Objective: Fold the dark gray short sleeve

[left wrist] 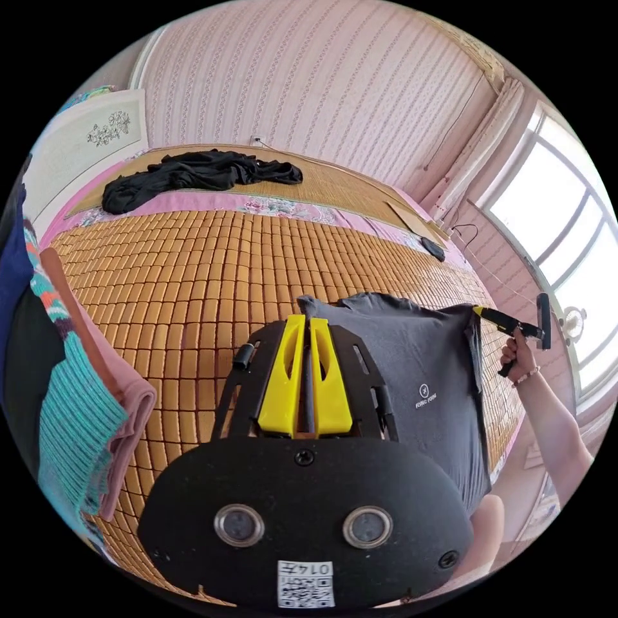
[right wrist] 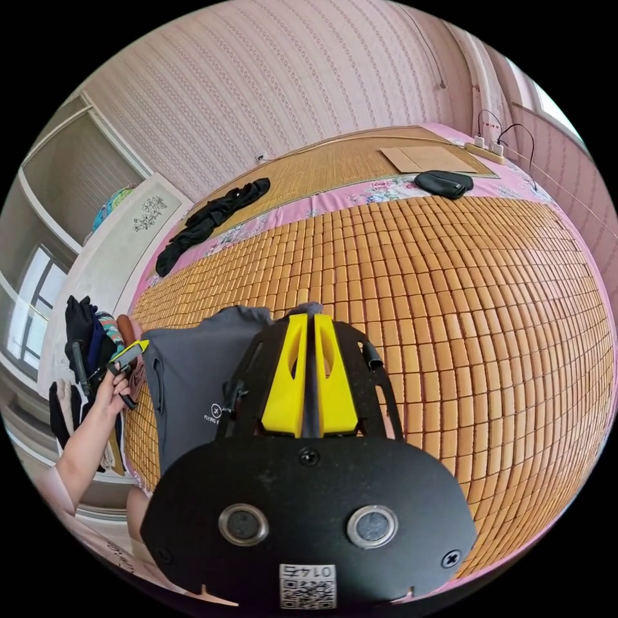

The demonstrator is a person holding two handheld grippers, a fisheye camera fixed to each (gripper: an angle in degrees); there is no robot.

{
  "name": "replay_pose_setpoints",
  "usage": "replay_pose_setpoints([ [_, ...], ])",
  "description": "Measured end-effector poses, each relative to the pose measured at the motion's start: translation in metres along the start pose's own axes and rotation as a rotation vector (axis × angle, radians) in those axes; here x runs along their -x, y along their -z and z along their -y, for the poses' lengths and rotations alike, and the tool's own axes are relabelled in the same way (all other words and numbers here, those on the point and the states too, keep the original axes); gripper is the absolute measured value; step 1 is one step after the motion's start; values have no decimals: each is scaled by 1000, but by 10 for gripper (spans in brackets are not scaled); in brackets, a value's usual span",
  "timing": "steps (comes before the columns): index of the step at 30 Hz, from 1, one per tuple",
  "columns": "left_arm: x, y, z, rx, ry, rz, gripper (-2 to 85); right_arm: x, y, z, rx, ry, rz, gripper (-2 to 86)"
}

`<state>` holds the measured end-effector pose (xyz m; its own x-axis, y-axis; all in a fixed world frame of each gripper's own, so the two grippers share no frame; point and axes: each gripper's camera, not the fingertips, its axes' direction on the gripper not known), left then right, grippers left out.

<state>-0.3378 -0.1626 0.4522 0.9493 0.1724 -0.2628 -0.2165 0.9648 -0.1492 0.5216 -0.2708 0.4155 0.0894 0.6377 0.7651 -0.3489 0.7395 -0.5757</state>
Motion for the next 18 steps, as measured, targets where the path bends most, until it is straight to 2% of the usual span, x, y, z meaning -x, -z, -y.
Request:
replay_pose_setpoints([
  [6, -13, 59, -52, 4, -163, -102, -9, 5, 70, -66, 26, 131, 98, 4],
  [10, -23, 103, -105, 8, -251, -131, -9, 0, 140, -149, -1, 191, 133, 4],
  [13, -27, 122, -163, 41, -231, -159, -9, -14, 152, -217, 103, 158, 99, 5],
  [18, -19, 80, -251, 255, -102, -135, -8, -40, 111, -303, 346, 47, 23, 6],
])
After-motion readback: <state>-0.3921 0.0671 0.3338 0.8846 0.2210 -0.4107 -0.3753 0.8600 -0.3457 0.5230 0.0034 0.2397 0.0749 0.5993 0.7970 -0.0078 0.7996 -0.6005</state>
